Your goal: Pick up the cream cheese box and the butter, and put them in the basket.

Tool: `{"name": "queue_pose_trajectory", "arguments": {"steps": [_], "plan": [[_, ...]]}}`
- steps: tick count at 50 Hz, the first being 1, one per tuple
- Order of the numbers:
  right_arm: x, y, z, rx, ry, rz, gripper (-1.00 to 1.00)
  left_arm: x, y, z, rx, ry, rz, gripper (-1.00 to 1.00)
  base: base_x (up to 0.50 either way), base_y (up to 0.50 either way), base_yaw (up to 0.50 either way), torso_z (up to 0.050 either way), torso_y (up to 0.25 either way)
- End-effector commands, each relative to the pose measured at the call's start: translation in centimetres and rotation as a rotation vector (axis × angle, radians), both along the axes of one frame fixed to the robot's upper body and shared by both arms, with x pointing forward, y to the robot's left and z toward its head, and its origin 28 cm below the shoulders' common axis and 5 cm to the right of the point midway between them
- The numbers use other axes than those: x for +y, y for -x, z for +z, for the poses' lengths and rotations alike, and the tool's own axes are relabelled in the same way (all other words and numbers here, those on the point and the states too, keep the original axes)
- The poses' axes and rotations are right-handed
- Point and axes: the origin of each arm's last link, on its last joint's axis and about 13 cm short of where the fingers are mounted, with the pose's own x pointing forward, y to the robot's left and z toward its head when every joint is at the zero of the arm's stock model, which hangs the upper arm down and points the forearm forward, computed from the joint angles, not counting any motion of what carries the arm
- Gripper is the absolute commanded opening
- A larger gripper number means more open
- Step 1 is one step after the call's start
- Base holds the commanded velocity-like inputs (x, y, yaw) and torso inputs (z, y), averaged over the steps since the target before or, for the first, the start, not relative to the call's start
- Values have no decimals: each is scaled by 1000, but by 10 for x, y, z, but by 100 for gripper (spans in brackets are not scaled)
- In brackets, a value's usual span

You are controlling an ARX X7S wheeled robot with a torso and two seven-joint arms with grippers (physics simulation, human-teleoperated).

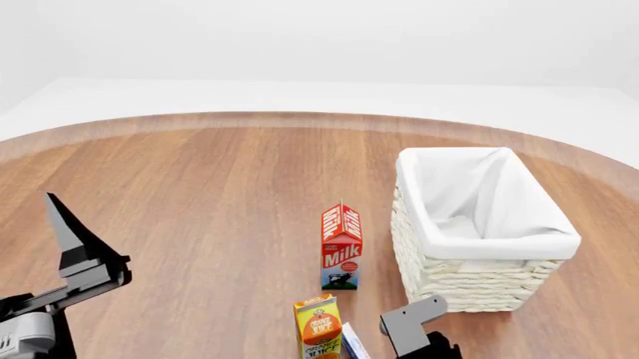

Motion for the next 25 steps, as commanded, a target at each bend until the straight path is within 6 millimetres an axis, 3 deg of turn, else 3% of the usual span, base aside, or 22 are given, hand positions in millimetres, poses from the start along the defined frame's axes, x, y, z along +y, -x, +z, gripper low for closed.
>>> {"name": "queue_pose_trajectory", "arguments": {"steps": [1,25], "plan": [[5,-2,-2,-6,-18,27,100,2,0,0,4,-4,12,100,0,0,0,0,0],[9,-9,-12,1,-13,39,100,2,0,0,8,2,11,100,0,0,0,0,0]]}}
